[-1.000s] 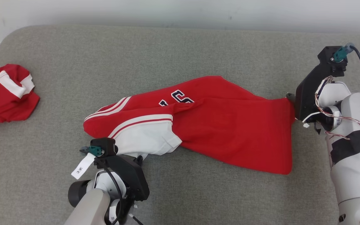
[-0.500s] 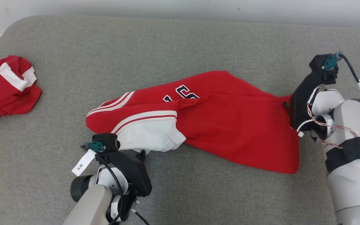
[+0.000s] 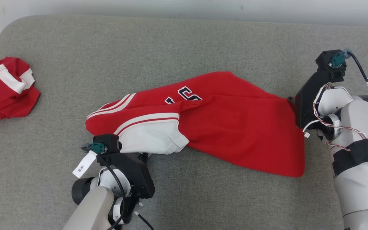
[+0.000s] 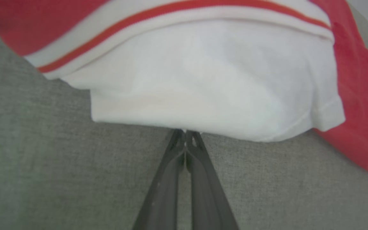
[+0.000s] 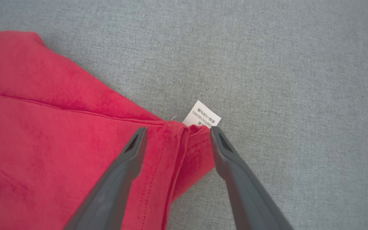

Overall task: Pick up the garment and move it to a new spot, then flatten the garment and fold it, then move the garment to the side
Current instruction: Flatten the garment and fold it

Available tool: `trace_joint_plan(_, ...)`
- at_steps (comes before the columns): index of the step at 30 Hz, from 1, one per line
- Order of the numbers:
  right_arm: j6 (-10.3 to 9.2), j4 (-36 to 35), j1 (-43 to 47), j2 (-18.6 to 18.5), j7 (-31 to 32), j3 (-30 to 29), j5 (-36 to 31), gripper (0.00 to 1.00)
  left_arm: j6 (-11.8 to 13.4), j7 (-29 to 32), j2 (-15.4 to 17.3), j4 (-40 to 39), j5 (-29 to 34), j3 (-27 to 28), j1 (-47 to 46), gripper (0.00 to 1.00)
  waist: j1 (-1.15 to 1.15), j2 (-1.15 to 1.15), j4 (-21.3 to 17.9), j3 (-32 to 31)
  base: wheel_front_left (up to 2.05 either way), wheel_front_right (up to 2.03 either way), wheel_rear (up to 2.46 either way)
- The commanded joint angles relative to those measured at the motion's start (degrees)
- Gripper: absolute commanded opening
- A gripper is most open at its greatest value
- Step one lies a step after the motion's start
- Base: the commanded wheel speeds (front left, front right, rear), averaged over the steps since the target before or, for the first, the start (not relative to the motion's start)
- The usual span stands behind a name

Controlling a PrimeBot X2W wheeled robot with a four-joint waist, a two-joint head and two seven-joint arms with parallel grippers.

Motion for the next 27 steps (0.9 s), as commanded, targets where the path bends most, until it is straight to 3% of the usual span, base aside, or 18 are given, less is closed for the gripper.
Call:
trace_joint_plan(1, 0.0, 0.31, -0.42, -0.18, 0.49, -0.8, -0.28, 1.0, 0.04, 0.22, 0.32, 1.19, -0.38, -0.58, 0.46, 0.0, 0.0, 0.0, 0.36, -0.03, 0.0, 0.0, 0.0)
trace_joint_plan(4, 0.0, 1.02, -0.75, -0.16, 1.29, -1.67, -1.03, 1.0, 0.05, 0.18, 0.33, 1.12, -0.67, -0.85, 0.46, 0.0, 0.0, 0.0, 0.87, 0.12, 0.0, 0.0, 0.0)
trace_joint_plan(6, 0.0, 1.23, -1.02, -0.18, 1.16, -2.0, -1.26, 0.91, 0.15, 0.08, 0.35, 1.06, -0.78, -0.92, 0.49, 0.0, 0.0, 0.0, 1.06, 0.32, 0.0, 0.0, 0.0)
trace_joint_plan(7, 0.0, 1.37, -1.08, -0.17, 1.06, -2.05, -1.3, 0.74, 0.22, 0.15, 0.36, 1.04, -0.79, -0.95, 0.47, 0.0, 0.0, 0.0, 1.13, 0.42, 0.0, 0.0, 0.0)
trace_joint_plan(8, 0.0, 1.37, -1.08, -0.17, 1.06, -2.05, -1.3, 0.74, 0.22, 0.15, 0.36, 1.04, -0.79, -0.95, 0.47, 0.0, 0.0, 0.0, 1.13, 0.42, 0.0, 0.0, 0.0)
trace_joint_plan(9, 0.0, 1.51, -1.13, -0.17, 0.98, -2.06, -1.25, 0.53, 0.29, 0.08, 0.37, 1.04, -0.84, -0.95, 0.44, 0.0, 0.0, 0.0, 1.18, 0.5, 0.0, 0.0, 0.0)
trace_joint_plan(10, 0.0, 1.59, -1.23, -0.17, 0.87, -1.95, -1.34, 0.45, 0.35, 0.0, 0.38, 1.05, -0.91, -0.95, 0.41, 0.0, 0.0, 0.0, 1.23, 0.56, 0.0, 0.0, 0.0)
trace_joint_plan(12, 0.0, 1.65, -1.38, -0.18, 0.55, -1.77, -1.66, 0.08, 0.4, -0.13, 0.39, 1.03, -0.95, -0.89, 0.37, 0.0, 0.0, 0.0, 1.27, 0.62, 0.0, 0.0, 0.0)
trace_joint_plan(13, 0.0, 1.74, -1.39, -0.18, 0.41, -1.71, -1.7, 0.0, 0.41, -0.29, 0.39, 1.05, -1.0, -0.88, 0.36, 0.0, 0.0, 0.0, 1.27, 0.59, 0.0, 0.0, 0.0)
trace_joint_plan(20, 0.0, 1.09, -1.62, -0.18, -0.61, -1.97, -1.85, 0.0, 0.42, -2.32, 0.42, 0.12, -1.76, 0.19, 0.05, 0.0, 0.0, 0.0, 0.84, -0.19, 0.0, 0.0, 0.0)
trace_joint_plan(27, 0.0, -0.77, -2.75, -0.17, -5.92, -3.38, 0.46, 0.0, -0.38, -9.67, 0.13, -5.4, -6.8, 5.52, -1.48, 0.0, 0.0, 0.0, 0.07, -2.23, 0.0, 0.0, 0.0)
